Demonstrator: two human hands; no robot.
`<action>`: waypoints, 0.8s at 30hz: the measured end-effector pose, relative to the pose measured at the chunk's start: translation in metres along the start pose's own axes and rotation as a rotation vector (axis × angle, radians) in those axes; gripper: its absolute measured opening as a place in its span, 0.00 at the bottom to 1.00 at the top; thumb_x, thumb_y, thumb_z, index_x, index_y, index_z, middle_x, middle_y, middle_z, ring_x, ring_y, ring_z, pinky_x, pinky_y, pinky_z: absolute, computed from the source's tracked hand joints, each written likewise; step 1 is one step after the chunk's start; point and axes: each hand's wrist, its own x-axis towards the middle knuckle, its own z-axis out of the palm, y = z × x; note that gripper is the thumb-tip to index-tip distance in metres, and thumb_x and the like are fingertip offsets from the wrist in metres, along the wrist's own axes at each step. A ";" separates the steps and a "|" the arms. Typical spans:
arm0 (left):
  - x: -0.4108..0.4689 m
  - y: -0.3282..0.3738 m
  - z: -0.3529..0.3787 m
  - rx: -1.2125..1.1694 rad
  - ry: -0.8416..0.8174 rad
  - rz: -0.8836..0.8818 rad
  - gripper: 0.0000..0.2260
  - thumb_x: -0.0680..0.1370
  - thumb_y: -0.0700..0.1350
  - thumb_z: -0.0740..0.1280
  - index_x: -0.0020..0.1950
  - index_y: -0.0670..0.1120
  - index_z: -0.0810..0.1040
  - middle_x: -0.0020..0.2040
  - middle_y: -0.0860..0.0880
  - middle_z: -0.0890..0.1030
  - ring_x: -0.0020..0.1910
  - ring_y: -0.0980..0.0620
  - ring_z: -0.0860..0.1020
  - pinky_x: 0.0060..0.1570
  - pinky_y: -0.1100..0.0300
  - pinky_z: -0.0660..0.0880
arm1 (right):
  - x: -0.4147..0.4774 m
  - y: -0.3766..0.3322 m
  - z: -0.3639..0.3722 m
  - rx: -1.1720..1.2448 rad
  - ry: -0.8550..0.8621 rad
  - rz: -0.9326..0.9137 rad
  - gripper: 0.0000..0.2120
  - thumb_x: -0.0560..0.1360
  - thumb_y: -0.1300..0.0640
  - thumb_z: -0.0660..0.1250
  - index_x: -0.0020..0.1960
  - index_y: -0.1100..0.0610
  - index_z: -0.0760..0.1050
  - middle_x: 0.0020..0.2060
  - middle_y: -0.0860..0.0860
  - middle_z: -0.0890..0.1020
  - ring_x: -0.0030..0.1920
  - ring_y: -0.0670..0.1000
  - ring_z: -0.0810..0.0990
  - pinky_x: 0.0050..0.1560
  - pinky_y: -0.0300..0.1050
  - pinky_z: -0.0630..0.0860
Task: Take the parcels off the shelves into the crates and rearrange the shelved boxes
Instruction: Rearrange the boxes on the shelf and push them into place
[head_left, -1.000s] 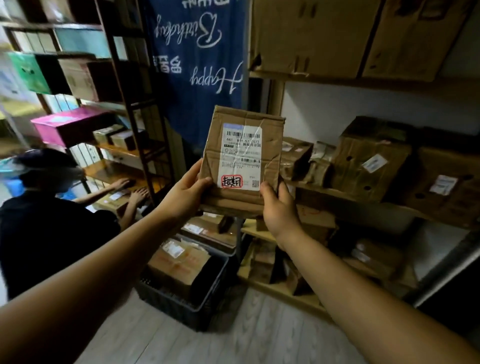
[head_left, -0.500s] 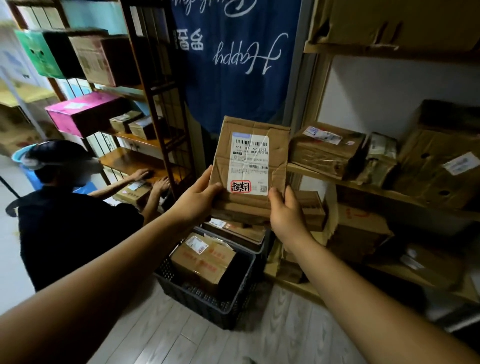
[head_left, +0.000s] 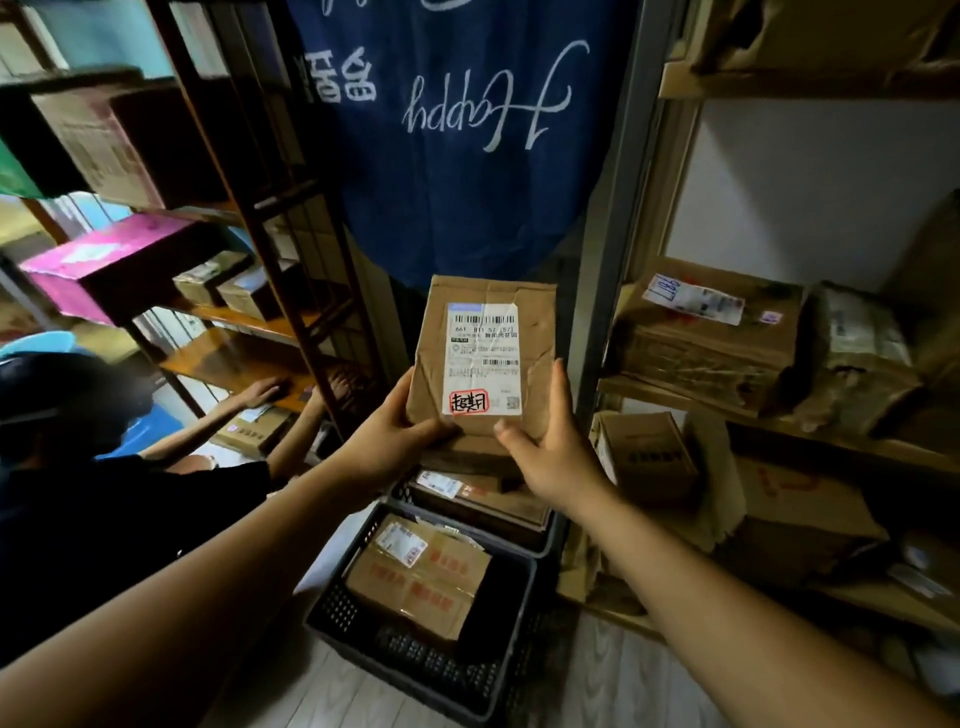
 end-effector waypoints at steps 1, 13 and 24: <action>0.012 -0.003 -0.006 0.009 -0.034 0.005 0.34 0.72 0.40 0.69 0.72 0.60 0.58 0.59 0.50 0.76 0.55 0.49 0.79 0.47 0.56 0.79 | 0.009 0.003 0.002 0.006 0.005 0.010 0.45 0.77 0.57 0.65 0.75 0.42 0.32 0.75 0.46 0.60 0.73 0.49 0.61 0.71 0.52 0.57; 0.161 -0.040 -0.068 0.088 -0.494 0.139 0.42 0.69 0.24 0.67 0.73 0.52 0.51 0.60 0.50 0.75 0.52 0.64 0.79 0.45 0.68 0.77 | 0.096 0.029 0.045 0.075 0.238 0.169 0.55 0.71 0.63 0.73 0.75 0.44 0.31 0.71 0.44 0.65 0.67 0.40 0.62 0.71 0.46 0.60; 0.284 -0.058 -0.105 0.088 -0.641 0.100 0.41 0.69 0.26 0.69 0.74 0.48 0.52 0.56 0.53 0.75 0.55 0.60 0.76 0.42 0.70 0.77 | 0.188 0.031 0.077 -0.021 0.445 0.234 0.53 0.70 0.63 0.73 0.75 0.40 0.38 0.59 0.32 0.66 0.64 0.36 0.62 0.64 0.41 0.59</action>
